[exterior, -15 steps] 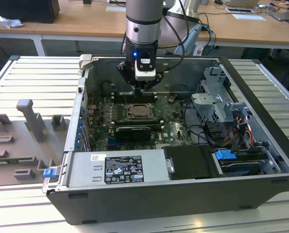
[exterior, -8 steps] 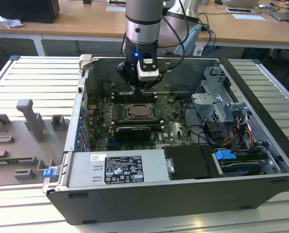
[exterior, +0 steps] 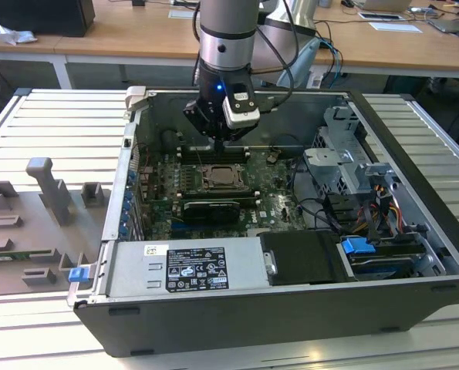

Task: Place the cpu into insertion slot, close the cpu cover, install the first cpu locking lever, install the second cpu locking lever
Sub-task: 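Install the first cpu locking lever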

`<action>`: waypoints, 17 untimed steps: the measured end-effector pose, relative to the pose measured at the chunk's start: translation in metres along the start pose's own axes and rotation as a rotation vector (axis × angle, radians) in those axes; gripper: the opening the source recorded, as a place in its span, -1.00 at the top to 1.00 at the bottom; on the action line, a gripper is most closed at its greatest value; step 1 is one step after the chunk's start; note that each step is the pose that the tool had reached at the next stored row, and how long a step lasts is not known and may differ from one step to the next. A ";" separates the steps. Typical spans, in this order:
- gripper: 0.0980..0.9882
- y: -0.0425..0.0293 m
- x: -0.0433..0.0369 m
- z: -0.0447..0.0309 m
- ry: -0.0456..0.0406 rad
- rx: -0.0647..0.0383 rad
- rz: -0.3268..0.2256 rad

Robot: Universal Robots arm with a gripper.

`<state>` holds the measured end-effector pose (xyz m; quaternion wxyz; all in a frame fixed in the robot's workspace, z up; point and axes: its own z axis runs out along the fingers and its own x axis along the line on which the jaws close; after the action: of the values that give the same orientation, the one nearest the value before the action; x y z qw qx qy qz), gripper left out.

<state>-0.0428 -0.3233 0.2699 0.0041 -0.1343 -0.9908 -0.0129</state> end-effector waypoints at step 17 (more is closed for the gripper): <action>0.98 0.0000 0.0000 0.0000 0.0053 0.002 -0.214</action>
<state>-0.0428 -0.3233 0.2699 0.0055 -0.0277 -0.9995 -0.0124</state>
